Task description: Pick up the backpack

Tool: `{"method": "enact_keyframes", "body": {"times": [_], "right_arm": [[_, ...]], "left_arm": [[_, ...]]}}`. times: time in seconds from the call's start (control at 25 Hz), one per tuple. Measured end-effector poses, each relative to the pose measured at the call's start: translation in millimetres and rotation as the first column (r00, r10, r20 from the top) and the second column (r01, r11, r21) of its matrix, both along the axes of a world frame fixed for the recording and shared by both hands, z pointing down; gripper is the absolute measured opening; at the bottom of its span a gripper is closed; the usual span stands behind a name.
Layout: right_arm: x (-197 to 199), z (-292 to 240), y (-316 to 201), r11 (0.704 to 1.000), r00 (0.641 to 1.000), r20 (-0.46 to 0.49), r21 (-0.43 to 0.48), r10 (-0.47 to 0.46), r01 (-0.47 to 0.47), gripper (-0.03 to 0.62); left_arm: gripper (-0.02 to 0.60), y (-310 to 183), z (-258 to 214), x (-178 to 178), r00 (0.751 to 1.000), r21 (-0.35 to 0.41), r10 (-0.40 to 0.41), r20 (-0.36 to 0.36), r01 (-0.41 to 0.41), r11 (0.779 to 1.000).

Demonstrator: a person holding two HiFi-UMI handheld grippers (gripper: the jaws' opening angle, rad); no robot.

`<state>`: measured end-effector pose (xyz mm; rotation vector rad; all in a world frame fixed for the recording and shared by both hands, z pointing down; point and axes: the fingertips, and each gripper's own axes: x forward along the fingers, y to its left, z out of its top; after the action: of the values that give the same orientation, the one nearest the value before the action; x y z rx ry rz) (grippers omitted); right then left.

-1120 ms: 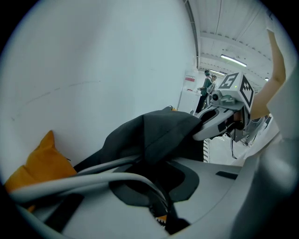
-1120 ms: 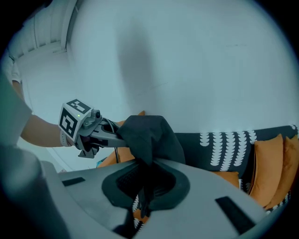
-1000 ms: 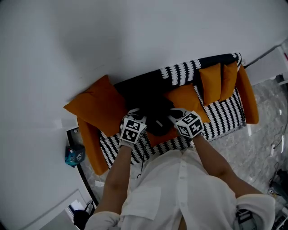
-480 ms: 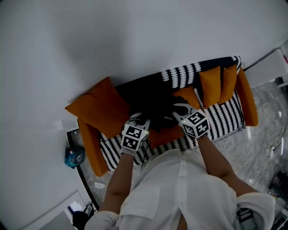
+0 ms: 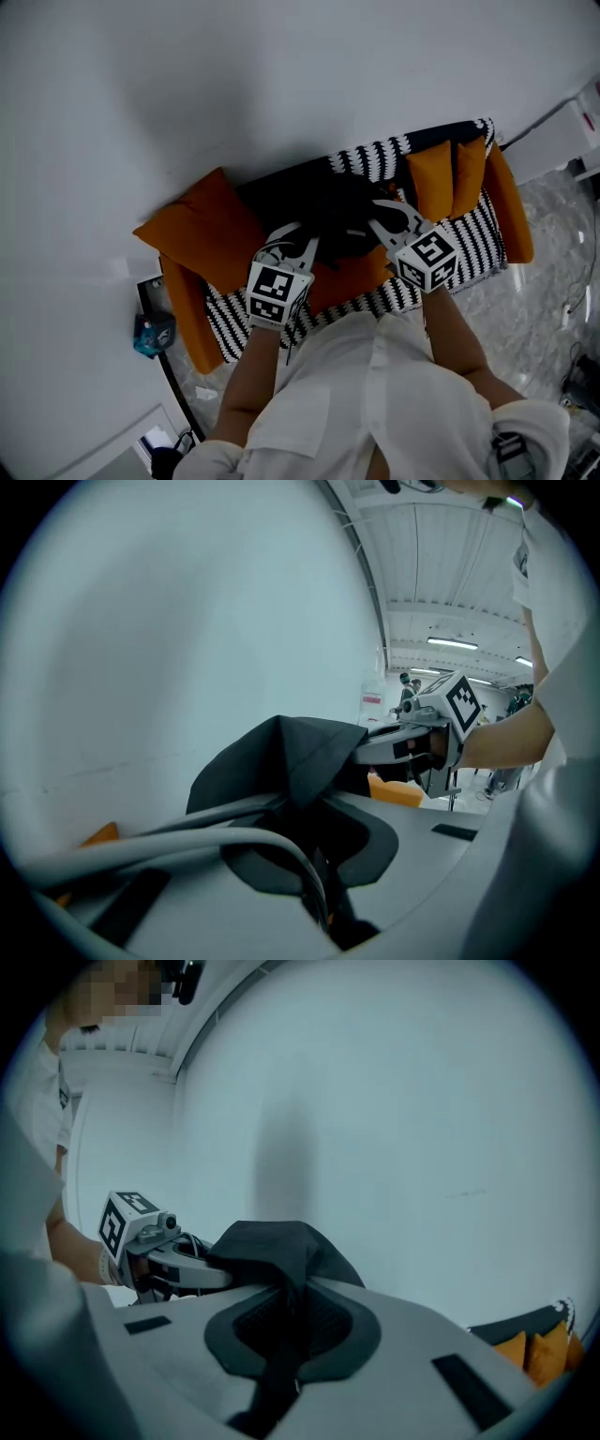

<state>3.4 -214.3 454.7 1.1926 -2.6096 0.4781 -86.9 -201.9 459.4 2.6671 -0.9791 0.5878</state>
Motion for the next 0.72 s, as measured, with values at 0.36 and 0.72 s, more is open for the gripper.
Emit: {"method": "enact_keyframes", "body": {"times": [0.36,0.72], "right_arm": [[5.6,-67.7,9.2,0.988,0.999,0.037,0.156,-0.021,0.015,0.029],[7.6,-103.6,23.2,0.972,0.998,0.048,0.234,-0.036,0.024,0.028]], "left_arm": [[0.040,4.2,-67.3,6.6,0.998,0.135,0.002,-0.070,0.007,0.991],[0.040,17.4,-103.0,9.3,0.995,0.204,0.015,-0.104,0.007,0.979]]}}
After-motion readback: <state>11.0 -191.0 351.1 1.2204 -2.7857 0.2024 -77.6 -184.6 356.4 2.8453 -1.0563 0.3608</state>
